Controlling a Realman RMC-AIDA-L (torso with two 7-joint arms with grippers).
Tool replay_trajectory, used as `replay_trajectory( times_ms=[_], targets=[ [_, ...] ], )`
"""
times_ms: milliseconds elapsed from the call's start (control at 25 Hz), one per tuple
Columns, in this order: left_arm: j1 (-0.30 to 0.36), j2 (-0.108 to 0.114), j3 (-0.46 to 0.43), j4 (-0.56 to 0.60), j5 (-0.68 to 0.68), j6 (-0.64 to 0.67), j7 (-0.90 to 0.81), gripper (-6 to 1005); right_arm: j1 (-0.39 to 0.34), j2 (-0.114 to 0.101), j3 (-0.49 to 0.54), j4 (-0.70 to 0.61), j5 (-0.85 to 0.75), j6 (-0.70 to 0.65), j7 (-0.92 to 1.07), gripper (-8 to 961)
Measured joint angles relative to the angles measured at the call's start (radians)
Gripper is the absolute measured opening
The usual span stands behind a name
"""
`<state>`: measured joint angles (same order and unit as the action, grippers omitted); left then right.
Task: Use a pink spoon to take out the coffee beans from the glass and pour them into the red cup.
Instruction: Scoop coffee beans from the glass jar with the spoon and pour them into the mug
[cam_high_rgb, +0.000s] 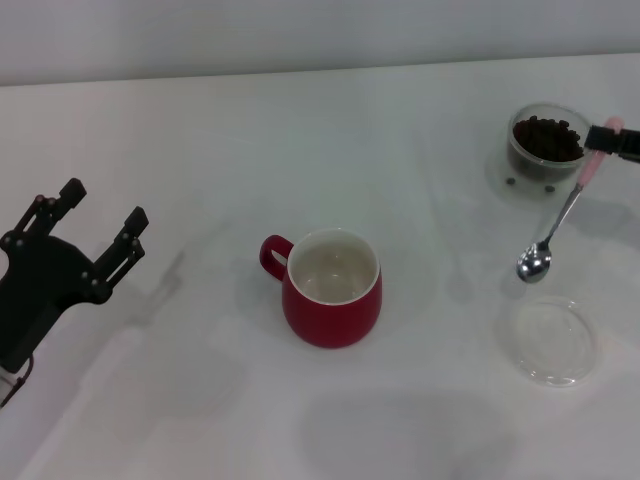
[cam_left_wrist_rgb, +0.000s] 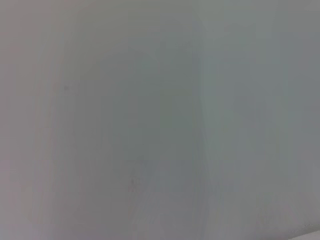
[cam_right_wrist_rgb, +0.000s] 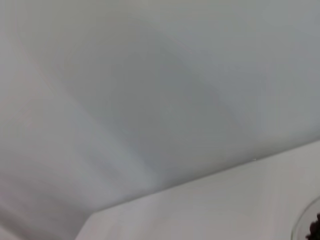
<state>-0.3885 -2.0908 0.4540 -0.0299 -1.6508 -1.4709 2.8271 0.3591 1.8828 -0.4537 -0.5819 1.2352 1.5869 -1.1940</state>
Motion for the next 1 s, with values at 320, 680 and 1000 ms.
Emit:
replay_trajectory(
  times_ms=[320,680,1000],
  targets=[
    [0.000,-0.002,0.002,-0.013,-0.012,-0.024,-0.001,773,0.033,0.015,0.039,0.000,0.059,-0.040,-0.077,148],
    [0.001,-0.001,0.002,-0.013,-0.008,-0.034,-0.002,773,0.086,0.027,0.041,0.000,0.116,-0.194,-0.171,149],
    [-0.001,0.000,0.000,-0.013,-0.014,-0.038,-0.002,772,0.096,0.029,0.039,-0.002,0.167,-0.339,-0.294,150]
  ],
)
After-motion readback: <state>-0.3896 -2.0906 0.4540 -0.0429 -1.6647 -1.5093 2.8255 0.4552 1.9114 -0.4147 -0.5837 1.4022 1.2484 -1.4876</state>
